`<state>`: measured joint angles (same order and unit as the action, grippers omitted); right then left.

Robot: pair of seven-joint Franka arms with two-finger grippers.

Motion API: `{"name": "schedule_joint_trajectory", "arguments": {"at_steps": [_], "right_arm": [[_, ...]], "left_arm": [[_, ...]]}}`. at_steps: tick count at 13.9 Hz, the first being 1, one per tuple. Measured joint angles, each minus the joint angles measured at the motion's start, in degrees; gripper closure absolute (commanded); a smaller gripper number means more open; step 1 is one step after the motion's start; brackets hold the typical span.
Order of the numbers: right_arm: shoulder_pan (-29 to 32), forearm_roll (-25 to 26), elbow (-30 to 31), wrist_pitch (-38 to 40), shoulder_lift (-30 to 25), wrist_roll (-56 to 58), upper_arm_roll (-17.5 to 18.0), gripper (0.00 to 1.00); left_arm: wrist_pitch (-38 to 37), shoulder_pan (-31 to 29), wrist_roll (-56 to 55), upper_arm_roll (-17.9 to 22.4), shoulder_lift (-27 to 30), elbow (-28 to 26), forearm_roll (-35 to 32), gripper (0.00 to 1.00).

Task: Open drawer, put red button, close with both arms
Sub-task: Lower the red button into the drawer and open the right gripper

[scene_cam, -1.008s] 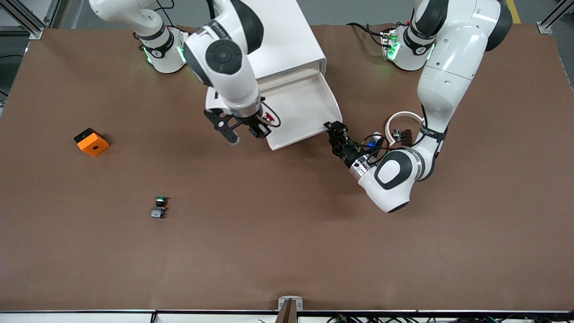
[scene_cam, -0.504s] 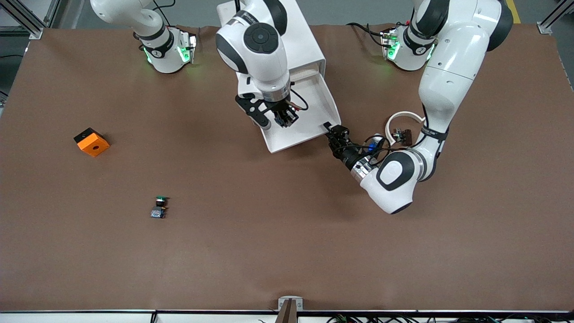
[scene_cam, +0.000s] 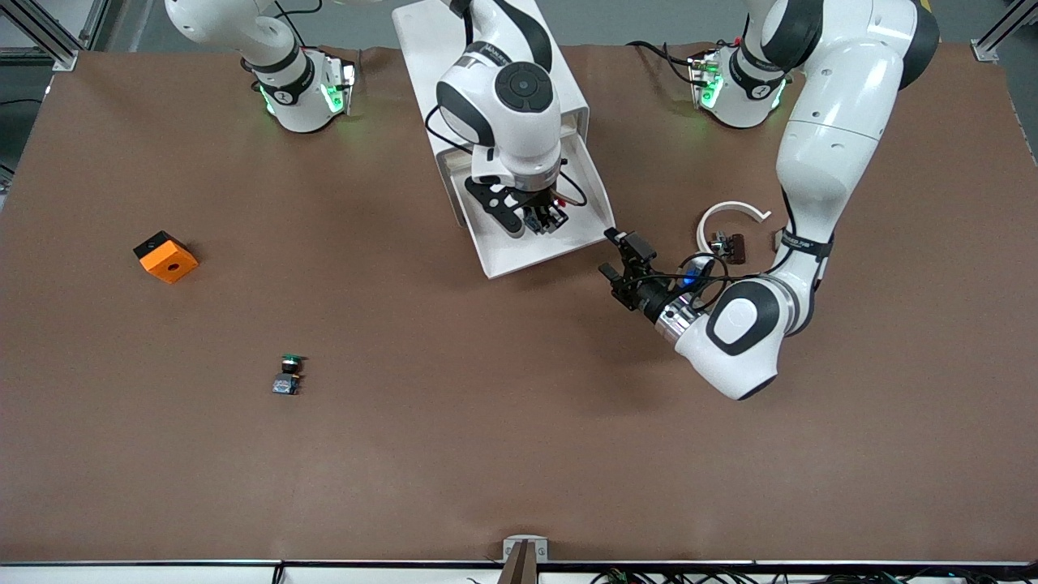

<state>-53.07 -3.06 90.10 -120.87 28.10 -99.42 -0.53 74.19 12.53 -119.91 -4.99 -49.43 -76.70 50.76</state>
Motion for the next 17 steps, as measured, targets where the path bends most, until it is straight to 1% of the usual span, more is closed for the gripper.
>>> {"name": "schedule_joint_trajectory", "arguments": {"at_steps": [4,9,10,11,15,17], "right_arm": [[-1.10,1.16,-0.39,-1.53,1.46,-2.26,-0.02,1.00],[-1.87,2.13,-2.68,-2.02,4.31,-5.45,-0.07,1.00],[-1.88,2.13,-3.05,-1.99,4.47,-5.64,-0.09,0.33],[-1.88,2.13,-3.35,-1.97,4.63,-5.79,-0.12,0.00],[-1.71,2.12,-4.54,-1.99,5.11,-6.03,-0.78,0.00],[-0.63,2.12,-6.65,-0.08,5.12,-5.12,-1.10,0.00]], "left_arm": [[-0.02,0.05,7.46,0.07,2.02,2.19,-2.88,0.00],[1.26,0.75,22.58,0.05,5.24,4.99,-8.96,0.00],[2.30,1.14,25.62,0.00,6.36,5.07,-10.84,0.00],[3.22,1.75,28.70,-0.06,7.32,5.09,-12.70,0.00],[7.36,5.28,41.09,-0.11,9.66,5.12,-20.34,0.00],[9.30,6.04,46.06,-0.11,9.82,5.11,-22.79,0.00]]}}
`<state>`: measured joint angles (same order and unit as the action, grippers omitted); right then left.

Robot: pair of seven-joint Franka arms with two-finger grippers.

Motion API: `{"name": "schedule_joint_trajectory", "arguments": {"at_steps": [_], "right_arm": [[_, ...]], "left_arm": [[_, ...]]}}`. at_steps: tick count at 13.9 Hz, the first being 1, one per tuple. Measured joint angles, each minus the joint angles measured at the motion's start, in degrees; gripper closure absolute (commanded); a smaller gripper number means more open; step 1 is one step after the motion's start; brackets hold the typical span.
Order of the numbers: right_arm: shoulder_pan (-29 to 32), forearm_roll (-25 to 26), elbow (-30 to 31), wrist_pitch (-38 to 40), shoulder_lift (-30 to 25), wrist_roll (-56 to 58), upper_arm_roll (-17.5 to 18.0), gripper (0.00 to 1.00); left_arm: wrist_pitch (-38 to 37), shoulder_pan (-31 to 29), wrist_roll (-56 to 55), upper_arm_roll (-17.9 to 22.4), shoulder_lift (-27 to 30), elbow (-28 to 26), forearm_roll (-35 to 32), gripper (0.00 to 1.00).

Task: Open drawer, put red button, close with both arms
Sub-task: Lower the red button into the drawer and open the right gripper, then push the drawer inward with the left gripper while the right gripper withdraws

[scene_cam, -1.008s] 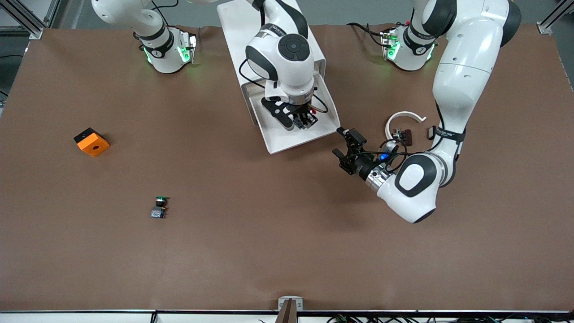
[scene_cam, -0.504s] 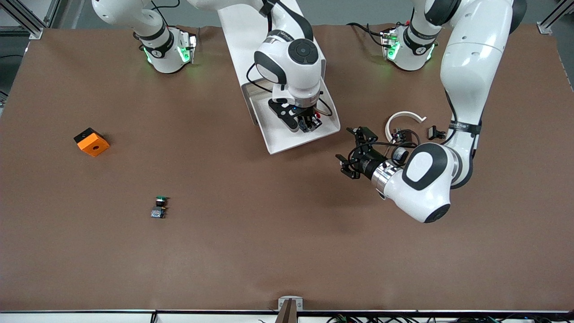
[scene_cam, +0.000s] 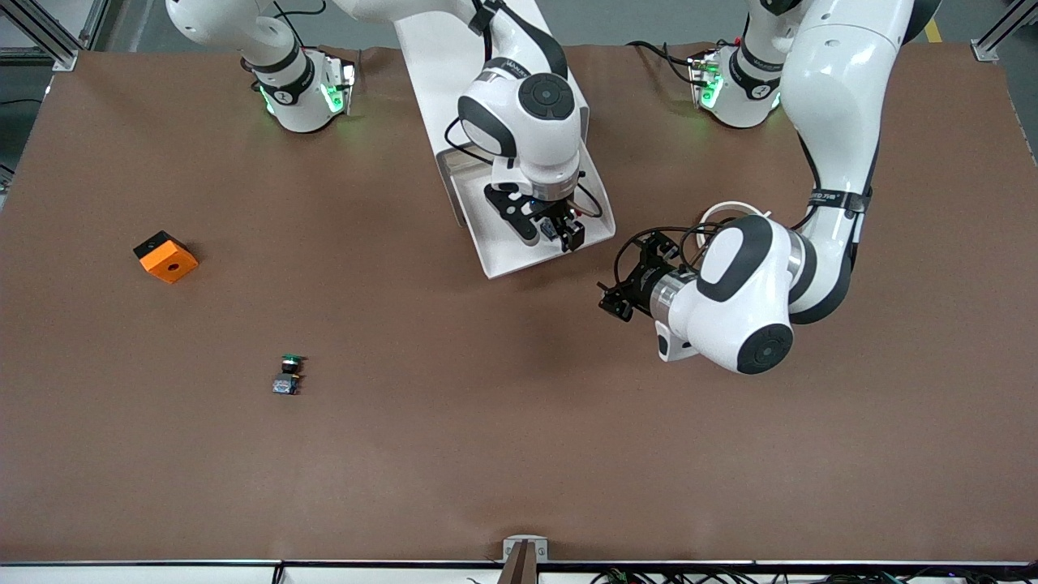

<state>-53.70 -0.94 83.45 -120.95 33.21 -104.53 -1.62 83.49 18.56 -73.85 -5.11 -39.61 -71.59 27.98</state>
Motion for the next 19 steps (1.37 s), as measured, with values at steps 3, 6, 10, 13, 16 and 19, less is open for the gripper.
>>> {"name": "schedule_joint_trajectory", "arguments": {"at_steps": [3,6,10,13,16,19], "right_arm": [[2.54,-0.05,-4.78,8.25,-0.22,8.91,-0.13,0.00],[6.59,-0.80,-7.27,13.54,-2.94,19.47,-0.26,0.00],[15.75,-3.05,-7.71,22.35,-9.03,37.44,-0.56,0.00],[23.62,-3.36,-7.72,28.15,-12.33,51.48,-0.70,0.00],[31.96,-3.32,-7.72,32.14,-14.15,67.91,-0.96,0.00],[41.60,-3.32,-7.73,36.00,-15.36,85.92,-1.24,0.00]], "left_arm": [[3.88,0.46,6.79,-0.37,0.01,-0.13,-4.04,0.00],[9.06,1.75,9.13,-1.04,0.64,-0.08,-8.69,0.00],[12.93,4.87,10.54,-1.50,1.15,-0.20,-15.99,0.00],[17.78,8.26,11.29,-1.59,1.15,-1.89,-22.18,0.00],[22.53,11.62,11.29,-1.66,1.13,-4.19,-25.73,0.00],[25.27,13.72,11.30,-2.08,1.32,-6.45,-26.08,0.00]]}}
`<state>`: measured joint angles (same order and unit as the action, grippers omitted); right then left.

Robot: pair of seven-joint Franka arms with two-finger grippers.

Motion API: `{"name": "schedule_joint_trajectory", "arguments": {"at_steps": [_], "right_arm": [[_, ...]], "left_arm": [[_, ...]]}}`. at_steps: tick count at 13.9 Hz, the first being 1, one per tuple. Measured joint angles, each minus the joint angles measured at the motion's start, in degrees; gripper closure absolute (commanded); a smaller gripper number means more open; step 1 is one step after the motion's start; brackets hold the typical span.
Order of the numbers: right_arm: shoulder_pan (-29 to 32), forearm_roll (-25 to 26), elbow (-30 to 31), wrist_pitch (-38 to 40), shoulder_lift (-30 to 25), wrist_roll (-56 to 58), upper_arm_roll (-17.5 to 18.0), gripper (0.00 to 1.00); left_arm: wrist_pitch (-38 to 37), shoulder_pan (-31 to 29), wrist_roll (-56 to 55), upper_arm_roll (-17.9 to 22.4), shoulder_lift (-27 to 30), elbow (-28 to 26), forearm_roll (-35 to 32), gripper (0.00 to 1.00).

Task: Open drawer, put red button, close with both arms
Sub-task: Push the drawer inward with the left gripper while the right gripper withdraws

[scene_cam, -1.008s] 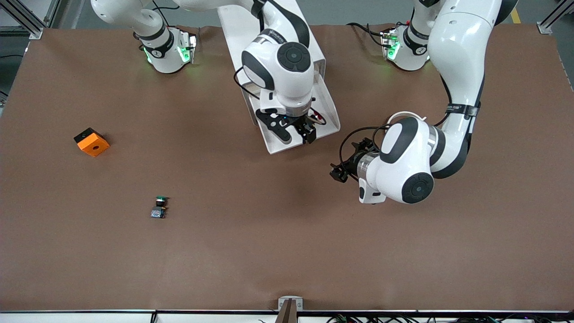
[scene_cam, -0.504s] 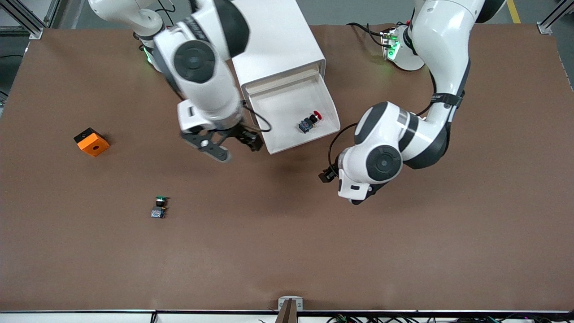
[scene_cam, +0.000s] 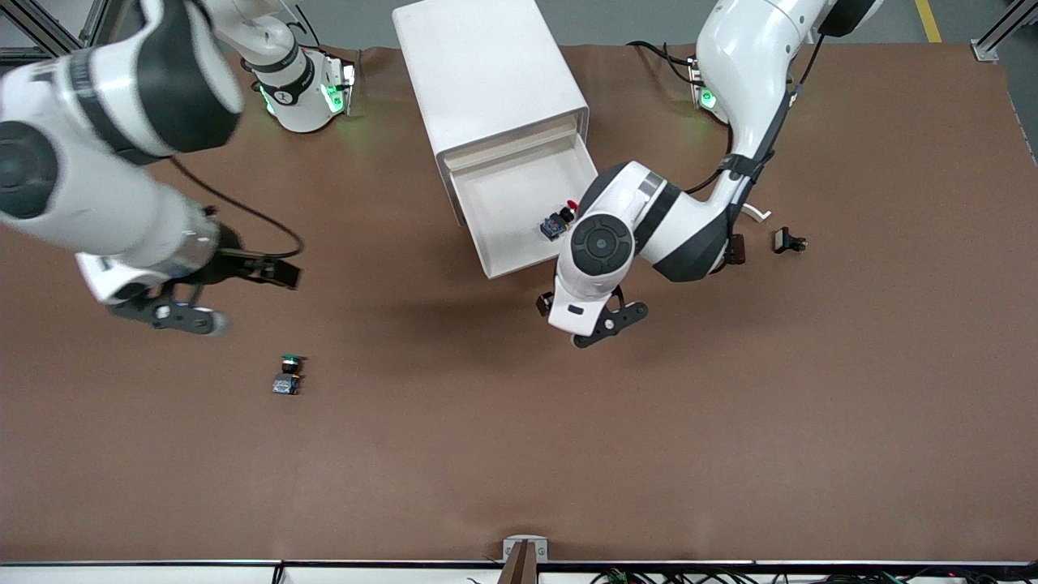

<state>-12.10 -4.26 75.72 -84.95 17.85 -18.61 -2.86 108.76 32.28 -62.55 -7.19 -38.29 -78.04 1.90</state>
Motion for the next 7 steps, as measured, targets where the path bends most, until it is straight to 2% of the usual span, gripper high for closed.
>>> {"name": "schedule_joint_trajectory", "arguments": {"at_steps": [4,7], "right_arm": [[10.29,0.02,0.00,4.00,-1.45,13.46,-0.04,0.00],[12.61,2.80,0.05,4.37,-1.48,16.60,0.02,0.00]], "left_arm": [[2.07,2.25,-0.01,-1.26,1.37,-4.82,-0.01,0.00],[2.32,2.71,-0.15,-3.56,2.12,-7.07,-0.05,0.00]]}}
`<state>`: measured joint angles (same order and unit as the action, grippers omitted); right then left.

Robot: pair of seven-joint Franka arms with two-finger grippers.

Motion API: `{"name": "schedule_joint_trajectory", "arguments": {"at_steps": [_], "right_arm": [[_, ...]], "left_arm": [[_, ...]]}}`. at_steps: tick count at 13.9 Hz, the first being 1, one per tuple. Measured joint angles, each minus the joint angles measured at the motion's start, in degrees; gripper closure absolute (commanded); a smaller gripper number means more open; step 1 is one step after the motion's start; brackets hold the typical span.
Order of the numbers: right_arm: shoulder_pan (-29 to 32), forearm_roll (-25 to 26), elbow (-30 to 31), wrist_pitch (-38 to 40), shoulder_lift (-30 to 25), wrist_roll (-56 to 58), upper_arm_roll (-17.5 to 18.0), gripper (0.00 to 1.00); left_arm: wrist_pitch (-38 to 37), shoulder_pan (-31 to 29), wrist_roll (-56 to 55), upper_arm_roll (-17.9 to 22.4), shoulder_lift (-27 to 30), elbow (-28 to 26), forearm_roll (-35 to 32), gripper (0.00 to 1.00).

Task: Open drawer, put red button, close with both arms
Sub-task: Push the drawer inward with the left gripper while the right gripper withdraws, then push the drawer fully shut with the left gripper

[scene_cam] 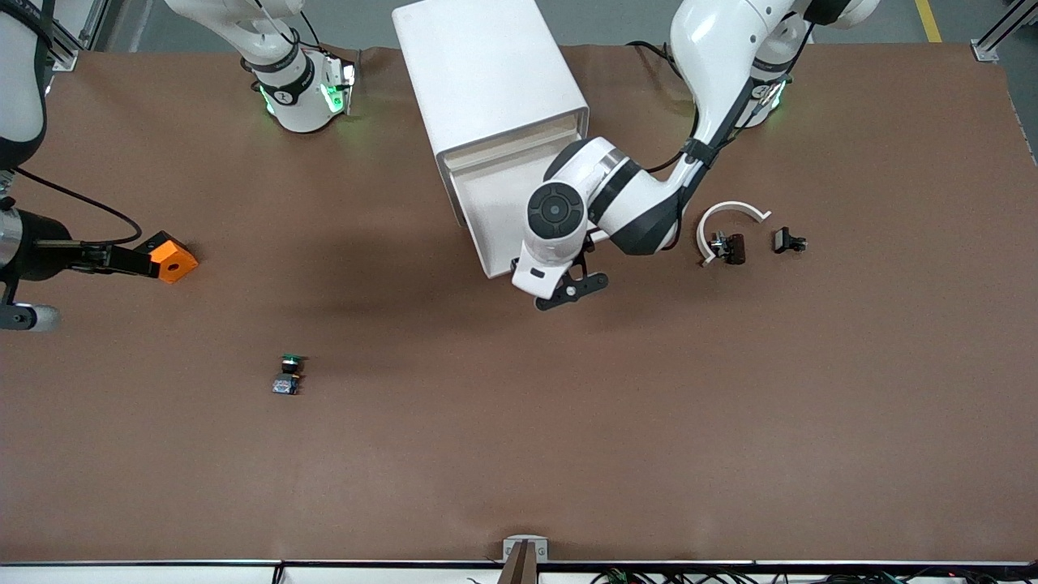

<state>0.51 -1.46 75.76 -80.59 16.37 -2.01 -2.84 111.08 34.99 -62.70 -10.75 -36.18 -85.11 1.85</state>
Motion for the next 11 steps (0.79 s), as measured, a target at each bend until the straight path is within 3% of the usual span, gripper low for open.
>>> {"name": "schedule_joint_trajectory", "arguments": {"at_steps": [5,11], "right_arm": [[0.20,3.43,0.06,0.03,0.00,3.75,0.15,0.00],[2.11,3.43,-3.07,0.70,-0.33,4.42,0.20,0.00]], "left_arm": [[0.00,0.00,-4.32,-4.43,0.13,-2.36,0.37,0.00],[-2.12,0.00,-7.75,-6.45,0.13,-3.59,8.19,0.00]]}}
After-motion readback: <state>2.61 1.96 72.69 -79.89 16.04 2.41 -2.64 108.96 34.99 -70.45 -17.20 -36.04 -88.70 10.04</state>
